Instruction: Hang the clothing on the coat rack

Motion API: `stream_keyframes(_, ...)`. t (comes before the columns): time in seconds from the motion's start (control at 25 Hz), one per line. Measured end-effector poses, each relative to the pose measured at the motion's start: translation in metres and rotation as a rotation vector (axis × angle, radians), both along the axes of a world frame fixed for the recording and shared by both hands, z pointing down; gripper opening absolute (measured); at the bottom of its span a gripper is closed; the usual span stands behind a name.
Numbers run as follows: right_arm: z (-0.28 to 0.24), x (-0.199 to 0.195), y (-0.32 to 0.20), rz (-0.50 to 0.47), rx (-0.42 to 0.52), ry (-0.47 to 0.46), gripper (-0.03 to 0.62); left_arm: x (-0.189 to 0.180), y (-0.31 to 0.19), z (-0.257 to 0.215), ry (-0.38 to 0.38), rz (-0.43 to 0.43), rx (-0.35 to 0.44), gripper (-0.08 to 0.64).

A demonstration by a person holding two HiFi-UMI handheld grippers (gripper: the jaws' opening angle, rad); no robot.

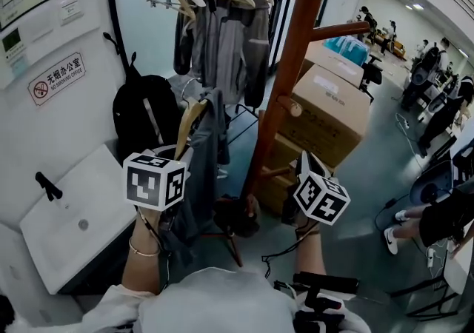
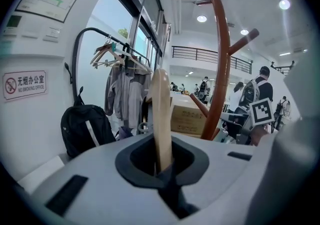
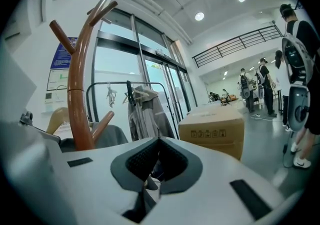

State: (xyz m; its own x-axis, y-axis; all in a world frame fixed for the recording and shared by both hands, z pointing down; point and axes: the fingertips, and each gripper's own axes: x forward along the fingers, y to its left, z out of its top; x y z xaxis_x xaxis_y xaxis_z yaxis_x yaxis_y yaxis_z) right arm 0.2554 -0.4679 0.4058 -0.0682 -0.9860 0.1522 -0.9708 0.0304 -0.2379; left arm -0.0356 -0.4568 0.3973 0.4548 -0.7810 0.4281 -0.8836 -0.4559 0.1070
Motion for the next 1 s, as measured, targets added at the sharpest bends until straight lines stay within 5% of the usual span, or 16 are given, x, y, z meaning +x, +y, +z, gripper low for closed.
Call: stream_keyframes(1.0,-0.077,-0.017,-0.027,-0.056,0.125,0.074,0.023,0.018,-0.007,-0.094,-0.060,0.059,0.148,0.018)
